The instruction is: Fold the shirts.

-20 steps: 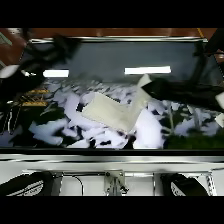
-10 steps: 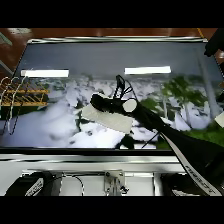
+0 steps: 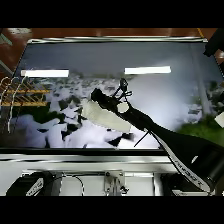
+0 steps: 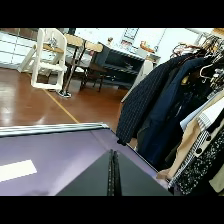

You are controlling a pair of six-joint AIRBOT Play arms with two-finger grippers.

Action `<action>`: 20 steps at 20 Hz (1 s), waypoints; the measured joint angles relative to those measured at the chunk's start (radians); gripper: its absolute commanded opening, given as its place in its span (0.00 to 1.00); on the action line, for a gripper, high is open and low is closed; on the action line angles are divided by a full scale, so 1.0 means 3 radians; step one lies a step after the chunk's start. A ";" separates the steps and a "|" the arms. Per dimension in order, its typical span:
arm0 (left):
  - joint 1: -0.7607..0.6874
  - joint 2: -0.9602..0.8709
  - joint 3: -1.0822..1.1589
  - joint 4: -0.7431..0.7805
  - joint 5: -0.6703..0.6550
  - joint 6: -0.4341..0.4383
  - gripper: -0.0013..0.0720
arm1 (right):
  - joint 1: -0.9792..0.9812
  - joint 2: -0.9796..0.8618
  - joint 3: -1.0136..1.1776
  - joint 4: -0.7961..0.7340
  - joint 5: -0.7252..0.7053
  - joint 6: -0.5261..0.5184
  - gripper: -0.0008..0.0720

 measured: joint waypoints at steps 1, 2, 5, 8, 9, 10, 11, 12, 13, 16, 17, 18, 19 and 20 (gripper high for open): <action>0.0000 0.0001 -0.0001 0.0010 -0.0015 -0.0013 0.06 | -0.0048 0.0022 0.0001 -0.0041 0.0083 -0.0014 0.67; 0.0001 0.0005 -0.0001 0.0015 -0.0020 -0.0022 0.06 | -0.0131 0.0053 0.0004 -0.0155 0.0212 -0.0031 0.67; 0.0004 0.0011 -0.0001 0.0031 -0.0037 -0.0037 0.06 | -0.0530 0.0195 0.0005 -0.0713 0.0872 0.0005 0.67; 0.0004 0.0011 0.0000 0.0099 -0.0041 -0.0046 0.06 | -0.1068 0.0341 0.0008 -0.1637 0.1776 0.0322 0.90; 0.0004 0.0010 0.0000 0.0120 -0.0041 -0.0046 0.06 | -0.1237 0.0366 0.0000 -0.2008 0.2118 0.0451 0.90; 0.0004 0.0008 0.0000 0.0140 -0.0042 -0.0046 0.06 | -0.1372 0.0374 -0.0023 -0.2342 0.2447 0.0552 0.90; 0.0004 0.0004 -0.0001 0.0156 -0.0043 -0.0047 0.06 | -0.1472 0.0373 -0.0062 -0.2586 0.2688 0.0617 0.90; 0.0004 0.0001 0.0000 0.0165 -0.0043 -0.0047 0.06 | -0.1544 0.0359 -0.0112 -0.2761 0.2869 0.0655 0.90; 0.0004 -0.0003 0.0000 0.0174 -0.0043 -0.0047 0.06 | -0.1587 0.0329 -0.0175 -0.2866 0.2998 0.0678 0.90; 0.0004 -0.0013 0.0000 0.0188 -0.0043 -0.0048 0.06 | -0.1572 0.0169 -0.0303 -0.2873 0.3104 0.0629 0.90; 0.0004 -0.0019 -0.0001 0.0191 -0.0043 -0.0050 0.06 | -0.1536 0.0113 -0.0323 -0.2804 0.3091 0.0585 0.90; 0.0004 -0.0024 -0.0001 0.0197 -0.0045 -0.0051 0.06 | -0.1489 0.0057 -0.0338 -0.2735 0.3057 0.0539 0.90; 0.0004 -0.0027 0.0000 0.0196 -0.0045 -0.0051 0.06 | -0.1446 0.0009 -0.0350 -0.2686 0.3019 0.0506 0.90; 0.0004 -0.0036 0.0000 0.0197 -0.0045 -0.0061 0.06 | -0.1409 -0.0036 -0.0359 -0.2641 0.2963 0.0477 0.79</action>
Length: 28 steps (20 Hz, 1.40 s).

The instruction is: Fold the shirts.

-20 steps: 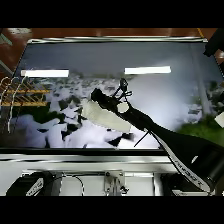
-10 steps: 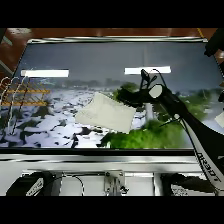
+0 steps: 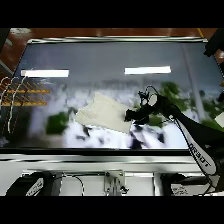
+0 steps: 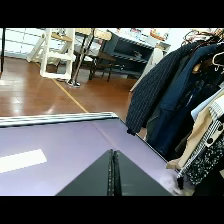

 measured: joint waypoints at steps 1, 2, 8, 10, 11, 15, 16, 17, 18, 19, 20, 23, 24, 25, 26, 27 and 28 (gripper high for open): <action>0.0000 -0.0006 -0.0001 0.0001 0.0000 -0.0015 0.06 | 0.0031 -0.0028 -0.0004 0.0041 -0.0047 -0.0020 0.51; 0.0000 -0.0009 0.0000 0.0000 0.0001 -0.0022 0.06 | 0.0060 -0.0058 -0.0005 0.0067 -0.0112 -0.0045 0.26; 0.0000 -0.0017 -0.0001 0.0001 0.0000 -0.0046 0.06 | 0.0112 -0.0053 0.0605 0.0142 0.0174 -0.0446 0.11; 0.0000 -0.0017 -0.0001 0.0001 0.0000 -0.0047 0.06 | 0.0081 0.0041 0.1136 0.0178 0.0633 -0.0582 0.11; 0.0000 -0.0017 -0.0001 0.0001 0.0000 -0.0047 0.06 | 0.0051 0.0097 0.1422 0.0219 0.0893 -0.0618 0.11; 0.0000 -0.0017 -0.0001 0.0001 0.0000 -0.0048 0.06 | -0.0202 0.0324 0.2619 0.0544 0.1794 -0.0510 0.11; 0.0000 -0.0017 0.0000 0.0001 0.0000 -0.0048 0.06 | -0.0295 0.0381 0.2848 0.0659 0.1926 -0.0435 0.11; 0.0000 -0.0017 -0.0001 0.0001 0.0000 -0.0050 0.06 | -0.0413 0.0450 0.3034 0.0813 0.2026 -0.0362 0.11; 0.0000 -0.0017 -0.0001 0.0001 0.0000 -0.0050 0.06 | -0.0530 0.0514 0.3164 0.0942 0.2098 -0.0303 0.11; 0.0000 -0.0017 0.0000 0.0001 0.0000 -0.0051 0.06 | -0.0665 0.0579 0.3259 0.1057 0.2158 -0.0242 0.11; 0.0000 -0.0017 -0.0001 0.0001 -0.0001 -0.0051 0.06 | -0.0792 0.0628 0.3325 0.1129 0.2215 -0.0178 0.11; 0.0000 -0.0014 -0.0001 0.0001 -0.0005 -0.0051 0.06 | -0.1171 0.0715 0.3432 0.1293 0.2360 -0.0032 0.11; 0.0000 -0.0014 0.0000 0.0001 -0.0006 -0.0051 0.06 | -0.1270 0.0729 0.3446 0.1329 0.2382 -0.0011 0.11; 0.0000 -0.0014 -0.0001 0.0001 -0.0009 -0.0051 0.06 | -0.1371 0.0734 0.3457 0.1357 0.2389 0.0005 0.11; 0.0000 -0.0014 0.0000 0.0001 -0.0019 -0.0051 0.06 | -0.1460 0.0734 0.3464 0.1359 0.2377 0.0014 0.11; 0.0000 -0.0015 0.0000 0.0001 -0.0024 -0.0051 0.06 | -0.1526 0.0727 0.3470 0.1347 0.2336 0.0022 0.11; 0.0000 -0.0014 -0.0001 0.0001 -0.0038 -0.0051 0.06 | -0.1578 0.0712 0.3475 0.1301 0.2252 0.0043 0.11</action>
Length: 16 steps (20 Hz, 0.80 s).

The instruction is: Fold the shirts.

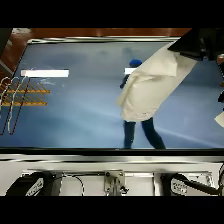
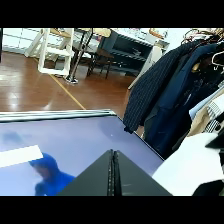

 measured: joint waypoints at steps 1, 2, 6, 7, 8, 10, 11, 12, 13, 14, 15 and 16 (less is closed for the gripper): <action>0.0000 0.0000 0.0000 0.0000 -0.0006 0.0000 0.06 | -0.0028 -0.0027 0.0001 -0.0061 -0.0081 0.0013 0.11; 0.0000 0.0000 0.0000 0.0000 -0.0009 0.0000 0.06 | -0.0045 -0.0069 0.0003 -0.0146 -0.0192 0.0047 0.11; 0.0000 0.0000 0.0001 0.0000 -0.0019 0.0000 0.06 | -0.0078 -0.0346 0.0006 -0.0264 -0.0702 0.0189 0.11; 0.0000 0.0000 0.0000 0.0000 -0.0019 0.0000 0.06 | -0.0079 -0.0425 0.0006 -0.0247 -0.0809 0.0206 0.11; 0.0000 0.0000 0.0001 0.0000 -0.0019 0.0000 0.06 | -0.0085 -0.0515 0.0008 -0.0196 -0.0917 0.0195 0.11; 0.0000 0.0000 0.0000 0.0039 -0.0014 0.0000 0.06 | -0.0093 -0.0694 0.0006 -0.0034 -0.1137 0.0086 0.11; 0.0000 -0.0001 0.0001 0.0075 -0.0003 0.0000 0.06 | -0.0093 -0.0779 0.0006 0.0103 -0.1270 -0.0010 0.11; 0.0000 -0.0001 0.0001 0.0117 0.0017 0.0000 0.06 | -0.0093 -0.0866 0.0006 0.0273 -0.1404 -0.0163 0.11; 0.0000 -0.0001 0.0000 0.0158 0.0031 0.0000 0.06 | -0.0092 -0.0951 0.0006 0.0431 -0.1518 -0.0350 0.11; 0.0000 -0.0001 0.0001 0.0187 0.0048 0.0000 0.06 | -0.0092 -0.1021 0.0006 0.0547 -0.1602 -0.0529 0.11; 0.0001 -0.0001 0.0000 0.0214 0.0057 0.0000 0.06 | -0.0098 -0.1085 0.0006 0.0618 -0.1657 -0.0685 0.11; 0.0001 -0.0001 0.0000 0.0230 0.0069 0.0000 0.06 | -0.0112 -0.1147 0.0006 0.0631 -0.1658 -0.0821 0.11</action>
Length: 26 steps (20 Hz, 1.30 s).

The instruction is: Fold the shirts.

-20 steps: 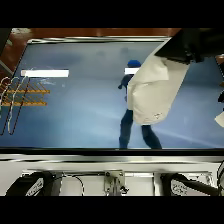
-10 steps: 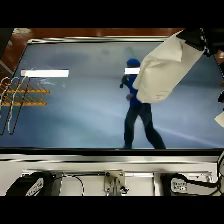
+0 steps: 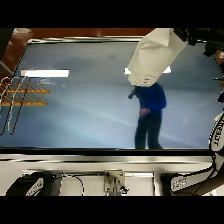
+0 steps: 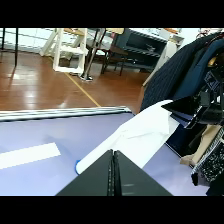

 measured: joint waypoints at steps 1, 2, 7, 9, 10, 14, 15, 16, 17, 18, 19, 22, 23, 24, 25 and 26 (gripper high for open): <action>0.0000 0.0000 0.0000 0.0017 0.0003 0.0000 0.06 | -0.0017 -0.0053 0.0000 -0.0039 0.0048 -0.0102 0.11; 0.0000 -0.0001 0.0000 0.0023 0.0019 0.0000 0.06 | -0.0033 -0.0100 0.0000 -0.0150 0.0192 -0.0187 0.11; 0.0000 -0.0014 0.0000 0.0047 0.0174 0.0000 0.06 | -0.0122 -0.0196 -0.0098 -0.1311 0.1366 -0.0318 0.11; 0.0000 -0.0023 0.0000 0.0052 0.0215 0.0000 0.06 | -0.0154 -0.0169 -0.0158 -0.1732 0.1588 -0.0242 0.11; 0.0000 -0.0028 0.0001 0.0056 0.0229 0.0000 0.06 | -0.0170 -0.0134 -0.0174 -0.1883 0.1673 -0.0193 0.11; 0.0000 -0.0050 0.0000 0.0057 0.0254 0.0000 0.06 | -0.0196 0.0072 -0.0184 -0.2282 0.1909 -0.0121 0.11; -0.0001 -0.0057 0.0000 0.0057 0.0264 0.0000 0.06 | -0.0198 0.0135 -0.0173 -0.2260 0.1811 -0.0146 0.11; -0.0001 -0.0067 0.0000 0.0058 0.0266 0.0000 0.06 | -0.0201 0.0201 -0.0163 -0.2157 0.1592 -0.0181 0.11; -0.0001 -0.0076 0.0000 0.0058 0.0264 0.0000 0.06 | -0.0202 0.0264 -0.0155 -0.2001 0.1289 -0.0197 0.11; -0.0001 -0.0081 0.0000 0.0058 0.0266 0.0000 0.06 | -0.0202 0.0308 -0.0150 -0.1797 0.0964 -0.0196 0.11; -0.0001 -0.0088 0.0001 0.0057 0.0271 0.0000 0.06 | -0.0201 0.0333 -0.0146 -0.1520 0.0577 -0.0192 0.11; -0.0001 -0.0094 0.0000 0.0057 0.0270 0.0000 0.06 | -0.0200 0.0329 -0.0140 -0.0535 -0.0320 -0.0328 0.11; -0.0001 -0.0097 0.0000 0.0058 0.0270 0.0000 0.06 | -0.0198 0.0304 -0.0139 -0.0249 -0.0502 -0.0449 0.11; -0.0001 -0.0097 0.0000 0.0057 0.0270 -0.0009 0.06 | -0.0198 0.0281 -0.0140 -0.0084 -0.0591 -0.0557 0.11; -0.0001 -0.0097 0.0000 0.0057 0.0270 -0.0023 0.06 | -0.0205 0.0259 -0.0140 -0.0018 -0.0610 -0.0655 0.11; -0.0001 -0.0097 0.0000 0.0057 0.0268 -0.0036 0.06 | -0.0210 0.0242 -0.0140 -0.0076 -0.0570 -0.0726 0.11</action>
